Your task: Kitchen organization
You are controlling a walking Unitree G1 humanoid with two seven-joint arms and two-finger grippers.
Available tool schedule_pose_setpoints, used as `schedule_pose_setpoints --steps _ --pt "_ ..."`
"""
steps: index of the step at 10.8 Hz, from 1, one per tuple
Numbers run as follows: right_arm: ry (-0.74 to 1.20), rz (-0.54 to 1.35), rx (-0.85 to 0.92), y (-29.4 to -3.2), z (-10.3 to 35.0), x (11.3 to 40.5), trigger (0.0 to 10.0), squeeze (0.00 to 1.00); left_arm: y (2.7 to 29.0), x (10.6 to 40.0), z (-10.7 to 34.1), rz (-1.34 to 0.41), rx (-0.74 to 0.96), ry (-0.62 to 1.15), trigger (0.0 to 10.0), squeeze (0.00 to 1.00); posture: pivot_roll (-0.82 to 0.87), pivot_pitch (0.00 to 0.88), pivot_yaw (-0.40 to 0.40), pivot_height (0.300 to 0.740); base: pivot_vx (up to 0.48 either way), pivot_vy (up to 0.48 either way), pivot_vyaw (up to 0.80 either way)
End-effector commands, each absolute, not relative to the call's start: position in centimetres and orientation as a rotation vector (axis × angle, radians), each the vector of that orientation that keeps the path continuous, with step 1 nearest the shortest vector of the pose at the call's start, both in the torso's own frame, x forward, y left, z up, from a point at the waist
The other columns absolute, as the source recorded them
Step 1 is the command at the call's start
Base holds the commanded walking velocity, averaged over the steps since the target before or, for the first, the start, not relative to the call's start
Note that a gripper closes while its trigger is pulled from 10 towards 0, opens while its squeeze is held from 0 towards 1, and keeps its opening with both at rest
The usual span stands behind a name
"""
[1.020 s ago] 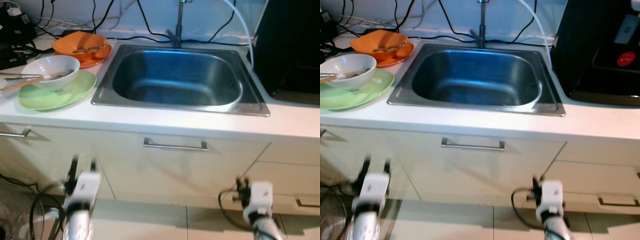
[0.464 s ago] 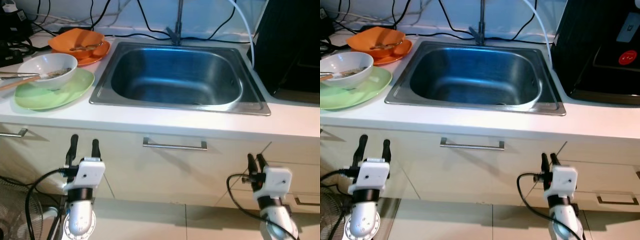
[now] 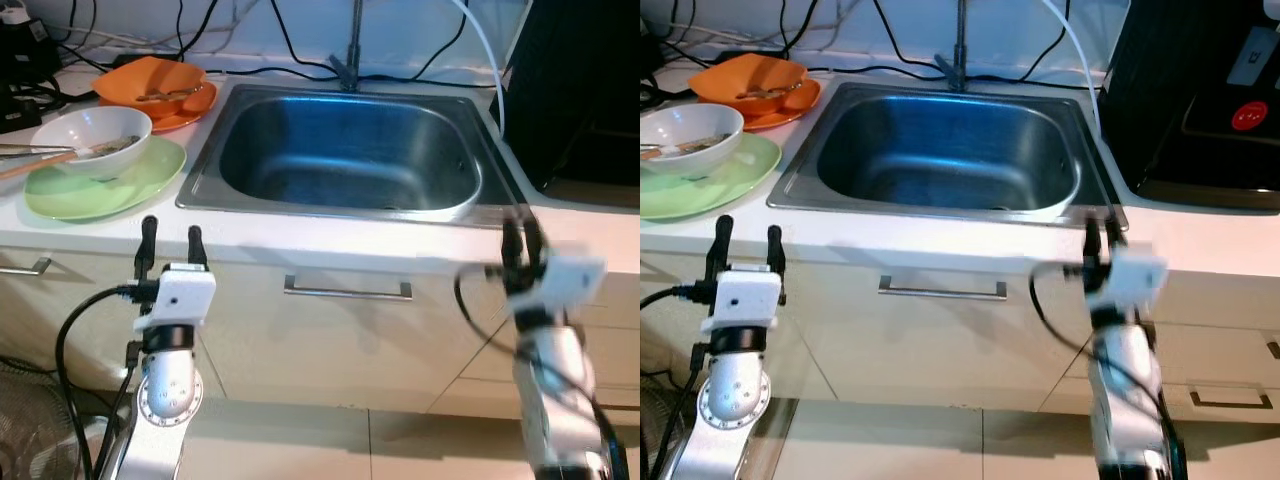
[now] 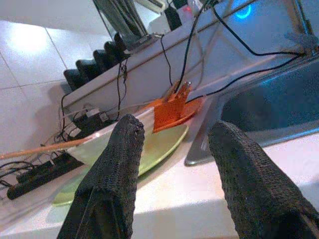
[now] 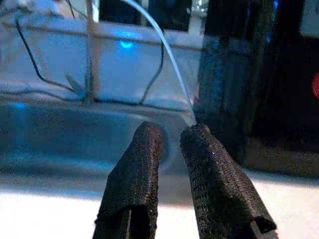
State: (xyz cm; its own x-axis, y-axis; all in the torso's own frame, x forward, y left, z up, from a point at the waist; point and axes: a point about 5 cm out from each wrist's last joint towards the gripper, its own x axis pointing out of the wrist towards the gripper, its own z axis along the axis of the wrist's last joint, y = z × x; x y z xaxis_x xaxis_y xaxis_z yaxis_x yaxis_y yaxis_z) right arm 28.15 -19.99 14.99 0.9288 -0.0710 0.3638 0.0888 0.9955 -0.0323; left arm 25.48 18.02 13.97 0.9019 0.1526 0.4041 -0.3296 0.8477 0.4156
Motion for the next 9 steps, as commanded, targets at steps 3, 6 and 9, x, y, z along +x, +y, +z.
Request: schedule_pose_setpoints --steps 3,6,9 --pt "-0.363 -0.021 0.024 -17.4 15.4 29.3 10.0 0.00 18.2 26.6 15.6 0.298 0.452 -0.393 10.0 0.00 0.19 0.021 -0.034 0.740 0.000 0.000 0.00" --pt "-0.342 0.122 0.102 -12.6 15.5 31.3 10.0 0.00 19.8 27.5 16.7 0.406 0.309 -0.426 10.0 0.00 0.21 0.008 -0.040 0.740 0.000 0.000 0.00" --pt "-0.346 0.193 0.131 -10.3 15.8 32.4 10.0 0.00 21.8 28.6 16.3 0.405 0.208 -0.335 10.0 0.00 0.22 0.000 -0.043 0.740 0.000 0.000 0.00"
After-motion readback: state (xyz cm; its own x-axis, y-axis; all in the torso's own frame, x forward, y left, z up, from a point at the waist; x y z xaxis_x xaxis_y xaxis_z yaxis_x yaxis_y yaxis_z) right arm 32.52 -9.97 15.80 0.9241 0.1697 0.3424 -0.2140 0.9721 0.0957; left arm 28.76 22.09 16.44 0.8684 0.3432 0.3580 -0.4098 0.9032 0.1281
